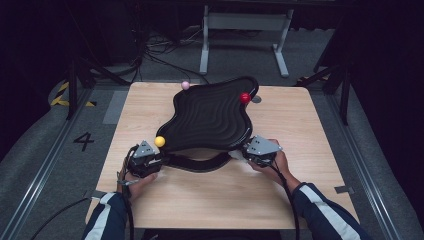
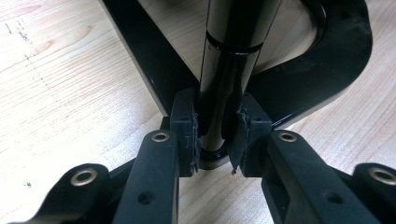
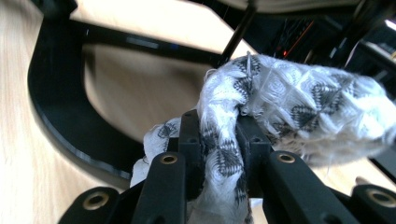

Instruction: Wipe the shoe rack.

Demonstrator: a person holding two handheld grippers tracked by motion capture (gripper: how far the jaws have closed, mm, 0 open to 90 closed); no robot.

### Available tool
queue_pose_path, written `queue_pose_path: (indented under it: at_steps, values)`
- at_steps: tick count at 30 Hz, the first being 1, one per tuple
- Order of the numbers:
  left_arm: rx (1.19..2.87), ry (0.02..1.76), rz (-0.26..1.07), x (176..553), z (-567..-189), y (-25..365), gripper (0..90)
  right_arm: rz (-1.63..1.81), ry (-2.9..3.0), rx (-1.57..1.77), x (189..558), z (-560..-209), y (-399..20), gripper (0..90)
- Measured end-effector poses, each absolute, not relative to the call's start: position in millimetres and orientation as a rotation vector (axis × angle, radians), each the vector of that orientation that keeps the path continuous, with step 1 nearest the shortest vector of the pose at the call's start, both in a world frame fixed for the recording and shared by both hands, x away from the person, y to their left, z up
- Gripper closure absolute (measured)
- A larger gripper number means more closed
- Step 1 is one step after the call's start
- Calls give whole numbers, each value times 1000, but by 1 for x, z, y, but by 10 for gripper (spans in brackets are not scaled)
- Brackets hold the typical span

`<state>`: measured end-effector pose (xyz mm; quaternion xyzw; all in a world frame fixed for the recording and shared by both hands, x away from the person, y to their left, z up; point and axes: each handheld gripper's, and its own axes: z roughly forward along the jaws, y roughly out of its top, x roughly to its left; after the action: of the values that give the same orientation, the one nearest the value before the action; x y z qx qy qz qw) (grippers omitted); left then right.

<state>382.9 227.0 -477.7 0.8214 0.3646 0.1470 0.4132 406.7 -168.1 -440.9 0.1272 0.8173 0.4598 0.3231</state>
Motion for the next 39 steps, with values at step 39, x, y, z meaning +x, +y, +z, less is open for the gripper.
queue_pose_path:
  at_steps: [39]
  values:
    - [2062,922,357,382,-478,226,729,1128,2301,411,419,-468,-157,735]
